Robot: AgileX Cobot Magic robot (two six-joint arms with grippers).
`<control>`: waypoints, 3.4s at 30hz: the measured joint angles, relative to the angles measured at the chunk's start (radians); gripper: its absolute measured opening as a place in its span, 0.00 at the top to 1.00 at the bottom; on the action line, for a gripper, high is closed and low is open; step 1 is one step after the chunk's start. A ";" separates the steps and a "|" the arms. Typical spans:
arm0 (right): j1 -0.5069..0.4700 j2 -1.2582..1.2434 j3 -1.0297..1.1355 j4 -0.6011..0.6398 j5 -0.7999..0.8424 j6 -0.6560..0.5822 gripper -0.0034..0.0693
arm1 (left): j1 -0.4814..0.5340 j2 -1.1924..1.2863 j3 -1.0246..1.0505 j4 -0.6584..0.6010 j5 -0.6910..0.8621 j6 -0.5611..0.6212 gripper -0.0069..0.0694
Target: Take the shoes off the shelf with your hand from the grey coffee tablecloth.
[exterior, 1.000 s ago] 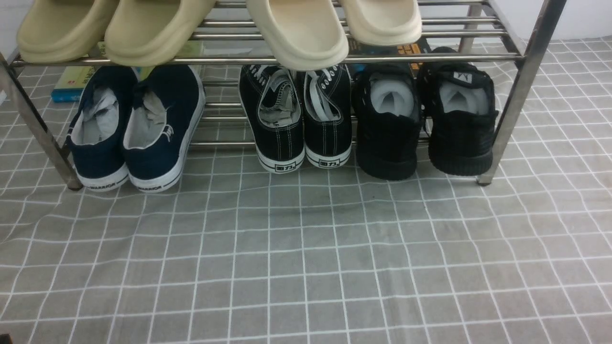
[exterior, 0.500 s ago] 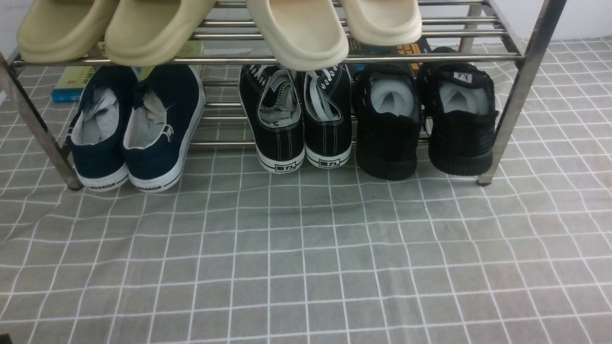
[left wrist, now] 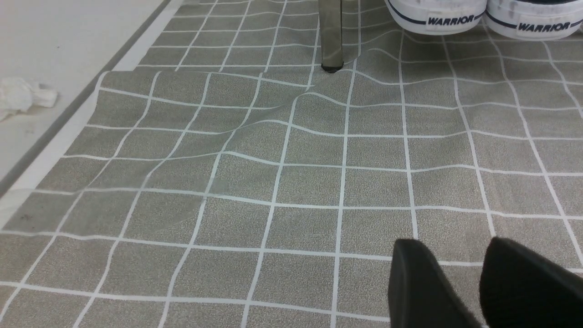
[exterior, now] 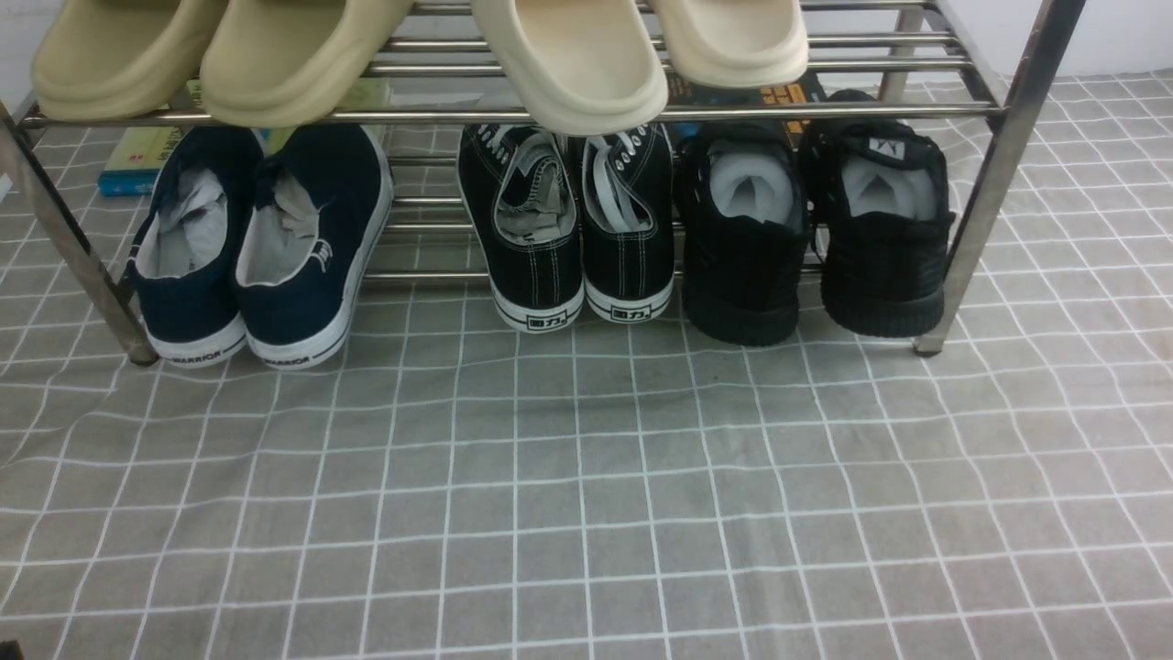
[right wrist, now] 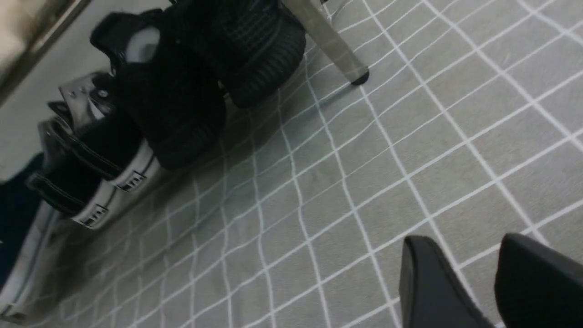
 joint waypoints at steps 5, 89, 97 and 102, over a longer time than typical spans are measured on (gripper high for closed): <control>0.000 0.000 -0.002 0.014 -0.027 -0.006 0.64 | 0.000 0.000 0.000 0.000 0.000 0.000 0.59; 0.510 1.731 -1.569 -0.174 0.850 -0.739 0.93 | 0.000 0.000 0.000 0.002 0.001 0.000 0.59; 0.582 1.680 -1.390 -0.152 0.837 -0.704 0.93 | 0.000 0.000 0.000 0.003 0.001 0.000 0.59; 0.615 1.680 -1.273 -0.140 0.721 -0.701 0.92 | 0.000 0.000 0.000 0.003 0.001 0.000 0.59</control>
